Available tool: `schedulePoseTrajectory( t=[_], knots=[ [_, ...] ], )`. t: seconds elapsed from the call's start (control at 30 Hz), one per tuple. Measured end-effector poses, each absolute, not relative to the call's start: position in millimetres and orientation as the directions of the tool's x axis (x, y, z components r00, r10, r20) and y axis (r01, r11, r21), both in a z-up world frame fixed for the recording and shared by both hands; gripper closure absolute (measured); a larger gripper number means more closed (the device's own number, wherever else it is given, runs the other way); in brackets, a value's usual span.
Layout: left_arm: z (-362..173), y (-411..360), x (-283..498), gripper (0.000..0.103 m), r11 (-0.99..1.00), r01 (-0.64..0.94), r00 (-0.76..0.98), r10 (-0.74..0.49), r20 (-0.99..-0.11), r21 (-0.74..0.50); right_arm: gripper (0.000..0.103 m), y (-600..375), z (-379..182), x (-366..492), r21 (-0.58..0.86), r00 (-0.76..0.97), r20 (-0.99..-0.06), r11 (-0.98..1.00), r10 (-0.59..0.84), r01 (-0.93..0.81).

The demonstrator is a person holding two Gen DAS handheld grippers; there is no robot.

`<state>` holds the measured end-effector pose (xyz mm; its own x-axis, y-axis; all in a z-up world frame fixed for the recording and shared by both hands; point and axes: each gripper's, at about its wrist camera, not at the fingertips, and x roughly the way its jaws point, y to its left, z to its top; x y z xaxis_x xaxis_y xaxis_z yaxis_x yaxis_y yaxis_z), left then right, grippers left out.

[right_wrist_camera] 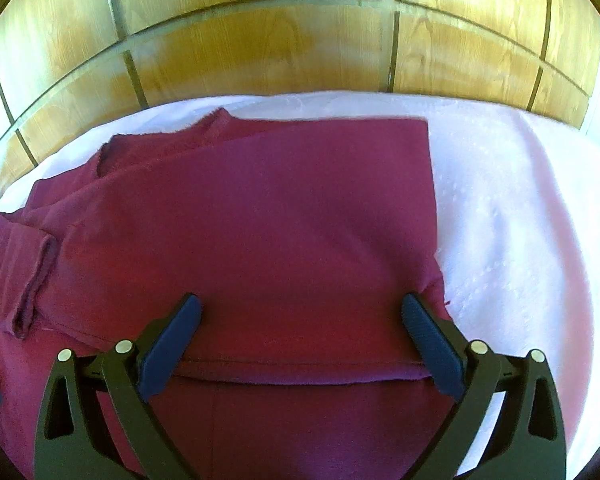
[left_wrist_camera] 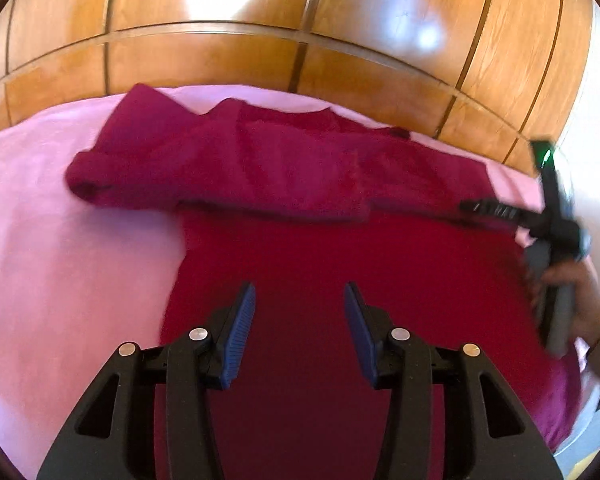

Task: Fold small clothes

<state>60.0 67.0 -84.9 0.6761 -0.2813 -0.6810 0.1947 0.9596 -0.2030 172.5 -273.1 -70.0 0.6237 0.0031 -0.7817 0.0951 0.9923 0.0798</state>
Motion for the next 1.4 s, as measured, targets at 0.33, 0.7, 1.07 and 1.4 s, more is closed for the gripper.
schedulePoseTrajectory(
  t=[0.33,0.7,1.07,1.4],
  knots=[
    [-100,70,60,0.055,0.951,0.203,0.689,-0.309,-0.656,-0.234,0.051,-143,-53,189,0.385,0.5,-0.75,0.901,0.433,-0.201],
    [-104,72,59,0.048,0.938,0.219,0.69,-0.343,-0.638,-0.267,0.098,-98,-1,188,0.177,0.631,-0.705,0.942,0.324,-0.285],
    [-104,69,56,0.048,0.942,0.219,0.691,-0.333,-0.642,-0.254,0.098,-204,49,178,0.187,0.757,-0.624,0.978,0.193,-0.094],
    [-103,66,60,0.048,0.947,0.215,0.688,-0.321,-0.651,-0.239,0.098,-290,-53,192,0.276,0.61,-0.785,0.944,0.113,0.181]
  ],
)
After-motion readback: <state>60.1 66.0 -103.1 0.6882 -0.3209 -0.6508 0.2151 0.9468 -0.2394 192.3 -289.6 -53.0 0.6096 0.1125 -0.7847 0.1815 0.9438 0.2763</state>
